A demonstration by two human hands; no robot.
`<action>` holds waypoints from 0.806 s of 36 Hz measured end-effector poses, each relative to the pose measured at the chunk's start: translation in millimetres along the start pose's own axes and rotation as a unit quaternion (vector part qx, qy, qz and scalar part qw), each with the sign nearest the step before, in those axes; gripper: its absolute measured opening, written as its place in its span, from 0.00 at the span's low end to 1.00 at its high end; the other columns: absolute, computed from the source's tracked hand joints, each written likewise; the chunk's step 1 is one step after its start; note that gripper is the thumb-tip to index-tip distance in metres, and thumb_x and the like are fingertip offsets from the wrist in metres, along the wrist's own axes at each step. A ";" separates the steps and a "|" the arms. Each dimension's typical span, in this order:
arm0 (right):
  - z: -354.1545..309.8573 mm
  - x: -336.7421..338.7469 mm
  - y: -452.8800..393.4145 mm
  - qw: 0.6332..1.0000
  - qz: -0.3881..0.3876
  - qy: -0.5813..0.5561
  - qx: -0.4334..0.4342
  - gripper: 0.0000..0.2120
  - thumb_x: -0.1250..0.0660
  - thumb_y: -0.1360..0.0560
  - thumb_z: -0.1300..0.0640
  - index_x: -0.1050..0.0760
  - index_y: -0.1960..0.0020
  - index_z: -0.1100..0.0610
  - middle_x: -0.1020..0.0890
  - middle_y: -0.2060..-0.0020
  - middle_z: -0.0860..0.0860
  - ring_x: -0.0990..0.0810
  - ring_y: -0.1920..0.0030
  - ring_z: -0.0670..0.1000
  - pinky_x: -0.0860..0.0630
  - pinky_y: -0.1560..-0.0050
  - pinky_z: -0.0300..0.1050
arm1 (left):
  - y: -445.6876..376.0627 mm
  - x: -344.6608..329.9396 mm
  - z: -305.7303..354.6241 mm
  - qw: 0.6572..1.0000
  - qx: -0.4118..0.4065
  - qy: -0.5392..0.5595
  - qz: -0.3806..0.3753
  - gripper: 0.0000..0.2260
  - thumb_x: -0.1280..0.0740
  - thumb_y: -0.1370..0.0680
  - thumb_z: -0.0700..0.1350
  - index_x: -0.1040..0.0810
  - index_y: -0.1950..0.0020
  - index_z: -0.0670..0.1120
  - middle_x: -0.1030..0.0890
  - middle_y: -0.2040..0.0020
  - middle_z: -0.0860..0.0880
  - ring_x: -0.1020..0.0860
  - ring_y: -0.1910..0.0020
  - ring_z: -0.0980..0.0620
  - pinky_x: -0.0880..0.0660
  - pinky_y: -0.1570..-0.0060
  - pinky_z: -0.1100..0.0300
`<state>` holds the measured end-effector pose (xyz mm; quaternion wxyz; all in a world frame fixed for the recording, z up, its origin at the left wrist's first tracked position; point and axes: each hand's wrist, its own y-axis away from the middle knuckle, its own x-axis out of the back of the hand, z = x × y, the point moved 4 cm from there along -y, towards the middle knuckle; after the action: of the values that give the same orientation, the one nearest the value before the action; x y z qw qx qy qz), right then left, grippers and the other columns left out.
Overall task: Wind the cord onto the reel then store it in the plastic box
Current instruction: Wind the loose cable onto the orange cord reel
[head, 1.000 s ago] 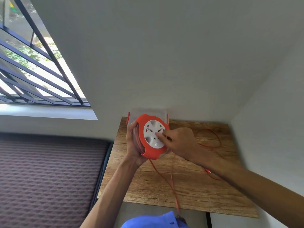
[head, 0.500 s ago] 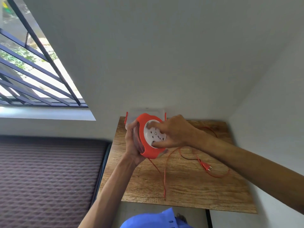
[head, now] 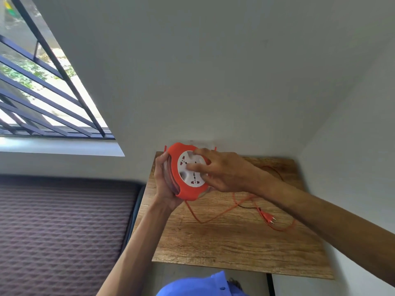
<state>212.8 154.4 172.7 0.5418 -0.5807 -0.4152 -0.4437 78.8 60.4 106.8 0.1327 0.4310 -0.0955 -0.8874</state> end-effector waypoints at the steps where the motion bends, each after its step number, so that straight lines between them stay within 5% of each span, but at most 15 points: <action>1: 0.2 0.2 1.6 1.000 -0.016 0.013 0.020 0.21 0.40 0.13 0.48 0.34 0.21 0.44 0.30 0.24 0.59 0.16 0.44 0.59 0.14 0.62 0.50 | 0.3 1.6 -1.6 1.000 0.008 0.000 -0.003 0.36 0.37 0.22 0.71 0.17 0.30 0.43 0.16 0.37 0.37 0.17 0.40 0.36 0.21 0.40 0.35; 7: -6.2 -1.3 4.6 0.989 -0.041 0.097 0.106 0.27 0.30 0.18 0.53 0.33 0.22 0.41 0.27 0.28 0.62 0.16 0.61 0.59 0.18 0.68 0.47 | 1.9 4.5 -13.6 0.999 0.049 0.002 -0.009 0.33 0.39 0.21 0.72 0.11 0.39 0.45 0.12 0.43 0.39 0.13 0.45 0.36 0.21 0.42 0.27; 10: -2.2 4.1 0.6 0.990 0.012 0.098 0.097 0.23 0.31 0.19 0.45 0.26 0.25 0.44 0.16 0.41 0.59 0.16 0.65 0.56 0.23 0.71 0.44 | 0.0 1.6 -15.5 0.998 0.057 0.003 -0.023 0.33 0.40 0.20 0.71 0.11 0.37 0.46 0.12 0.41 0.39 0.15 0.43 0.35 0.35 0.32 0.17; 12: 0.0 6.3 -2.9 0.996 0.064 0.053 0.024 0.26 0.31 0.23 0.36 0.21 0.30 0.48 0.13 0.55 0.52 0.17 0.69 0.54 0.29 0.70 0.41 | -0.6 -3.8 -14.5 0.998 0.053 -0.005 -0.033 0.33 0.41 0.19 0.70 0.13 0.35 0.45 0.13 0.38 0.38 0.16 0.40 0.35 0.43 0.29 0.14; 15: 4.8 10.6 -9.6 0.974 0.153 -0.050 -0.162 0.28 0.27 0.30 0.29 0.15 0.45 0.52 0.17 0.70 0.45 0.19 0.72 0.49 0.22 0.68 0.43 | -1.0 -11.2 -10.1 0.999 0.030 -0.018 -0.032 0.32 0.41 0.18 0.69 0.14 0.32 0.46 0.15 0.35 0.38 0.18 0.37 0.33 0.43 0.31 0.11; 20: 14.7 -1.8 -22.3 0.926 0.068 -0.099 -0.358 0.36 0.42 0.19 0.29 0.23 0.72 0.55 0.22 0.77 0.49 0.22 0.75 0.48 0.28 0.70 0.42 | -0.3 -14.6 0.7 0.996 -0.044 -0.072 -0.043 0.30 0.40 0.18 0.65 0.17 0.29 0.45 0.17 0.36 0.36 0.20 0.38 0.32 0.38 0.33 0.14; 23: 10.1 -6.9 -20.8 0.924 0.054 -0.078 -0.371 0.35 0.45 0.13 0.38 0.20 0.66 0.60 0.19 0.73 0.54 0.19 0.72 0.54 0.22 0.67 0.47 | -0.8 -19.7 7.9 0.991 -0.063 -0.106 -0.042 0.36 0.27 0.26 0.68 0.18 0.28 0.44 0.17 0.38 0.36 0.20 0.41 0.32 0.26 0.39 0.27; 26: -0.9 3.9 -18.7 0.962 0.154 0.019 -0.225 0.18 0.37 0.14 0.48 0.18 0.56 0.57 0.17 0.68 0.51 0.21 0.73 0.53 0.25 0.72 0.45 | 0.7 -12.7 8.0 0.993 -0.063 -0.102 -0.007 0.41 0.30 0.24 0.68 0.26 0.21 0.39 0.17 0.38 0.37 0.18 0.42 0.36 0.21 0.42 0.37; 27: -3.7 7.3 -17.4 0.973 0.167 0.030 -0.156 0.11 0.34 0.15 0.50 0.17 0.47 0.57 0.15 0.60 0.51 0.20 0.71 0.52 0.26 0.73 0.44 | 0.4 -8.7 7.6 0.994 -0.065 -0.091 0.007 0.38 0.34 0.21 0.67 0.25 0.22 0.39 0.17 0.38 0.37 0.18 0.41 0.36 0.22 0.41 0.38; 29: -4.6 5.9 -15.1 0.991 0.125 0.026 -0.039 0.16 0.34 0.17 0.50 0.23 0.31 0.52 0.17 0.41 0.51 0.18 0.64 0.51 0.29 0.71 0.39 | -1.1 -2.5 7.4 0.995 -0.061 -0.071 0.020 0.33 0.41 0.18 0.66 0.22 0.26 0.41 0.17 0.38 0.38 0.19 0.41 0.38 0.22 0.41 0.42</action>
<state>199.5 150.9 182.5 0.5806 -0.6372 -0.3068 -0.4035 74.2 62.7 112.9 0.1699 0.3562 -0.0586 -0.9170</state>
